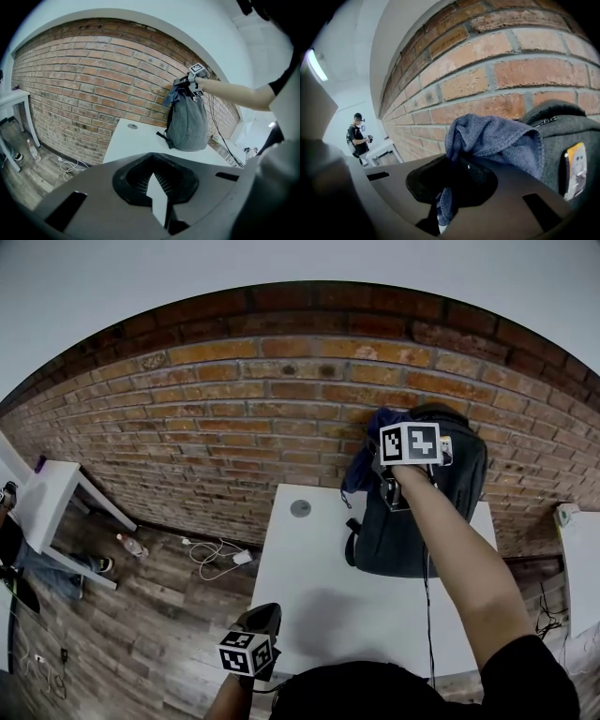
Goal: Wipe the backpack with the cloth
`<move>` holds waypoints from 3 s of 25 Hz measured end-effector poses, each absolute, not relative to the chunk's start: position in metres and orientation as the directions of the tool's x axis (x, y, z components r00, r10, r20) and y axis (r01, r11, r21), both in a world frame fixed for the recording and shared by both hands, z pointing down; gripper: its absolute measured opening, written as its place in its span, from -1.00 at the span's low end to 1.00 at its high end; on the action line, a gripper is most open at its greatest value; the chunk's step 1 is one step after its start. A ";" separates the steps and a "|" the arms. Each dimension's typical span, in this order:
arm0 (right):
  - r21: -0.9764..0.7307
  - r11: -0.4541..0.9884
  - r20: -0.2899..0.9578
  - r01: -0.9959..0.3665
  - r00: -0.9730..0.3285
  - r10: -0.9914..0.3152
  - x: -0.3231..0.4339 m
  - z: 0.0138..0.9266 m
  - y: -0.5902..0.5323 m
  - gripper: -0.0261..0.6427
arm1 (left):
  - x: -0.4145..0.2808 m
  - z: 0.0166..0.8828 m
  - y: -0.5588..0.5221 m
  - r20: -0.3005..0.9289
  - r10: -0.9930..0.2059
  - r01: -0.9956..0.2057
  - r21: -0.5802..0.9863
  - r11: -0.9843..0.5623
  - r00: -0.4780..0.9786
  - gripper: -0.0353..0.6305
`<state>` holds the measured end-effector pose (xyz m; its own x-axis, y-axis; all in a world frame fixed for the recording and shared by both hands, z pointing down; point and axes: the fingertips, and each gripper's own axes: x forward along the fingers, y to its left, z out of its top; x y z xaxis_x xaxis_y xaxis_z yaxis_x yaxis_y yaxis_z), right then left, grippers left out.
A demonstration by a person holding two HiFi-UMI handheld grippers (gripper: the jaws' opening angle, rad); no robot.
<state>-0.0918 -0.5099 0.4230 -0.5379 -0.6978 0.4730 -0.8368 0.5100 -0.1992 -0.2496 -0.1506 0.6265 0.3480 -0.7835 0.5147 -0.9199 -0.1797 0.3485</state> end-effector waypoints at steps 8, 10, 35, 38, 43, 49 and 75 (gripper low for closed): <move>-0.186 0.487 0.542 -0.853 -0.503 -0.673 -0.108 0.458 -0.487 -0.80 | -0.260 0.631 -0.143 0.518 -0.787 -0.922 0.352 -0.159 0.334 -0.90; -0.197 0.482 0.554 -0.854 -0.502 -0.664 -0.112 0.469 -0.479 -0.80 | -0.257 0.631 -0.143 0.514 -0.788 -0.920 0.355 -0.165 0.339 -0.90; -0.306 0.479 0.605 -0.823 -0.557 -0.570 -0.125 0.583 -0.363 -0.80 | -0.254 0.631 -0.139 0.521 -0.780 -0.920 0.351 -0.174 0.347 -0.90; -0.312 0.479 0.614 -0.820 -0.559 -0.557 -0.123 0.597 -0.344 -0.80 | -0.255 0.633 -0.138 0.524 -0.777 -0.920 0.351 -0.176 0.349 -0.90; -0.308 0.466 0.648 -0.830 -0.541 -0.536 -0.112 0.628 -0.319 -0.80 | -0.250 0.630 -0.141 0.520 -0.774 -0.917 0.349 -0.192 0.360 -0.90; -0.297 0.438 0.685 -0.849 -0.509 -0.522 -0.090 0.655 -0.298 -0.80 | -0.248 0.630 -0.143 0.524 -0.765 -0.915 0.345 -0.210 0.374 -0.90; 0.020 0.162 0.679 -0.987 -0.106 -0.727 0.129 0.686 -0.272 -0.70 | -0.214 0.625 -0.160 0.517 -0.719 -0.882 0.345 -0.321 0.464 -0.90</move>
<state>0.1288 -0.2722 0.6862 -0.1061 -0.7266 0.6788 -0.9865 0.1625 0.0198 -0.2140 -0.1596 0.6254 0.4640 -0.7191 0.5174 -0.8821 -0.3210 0.3449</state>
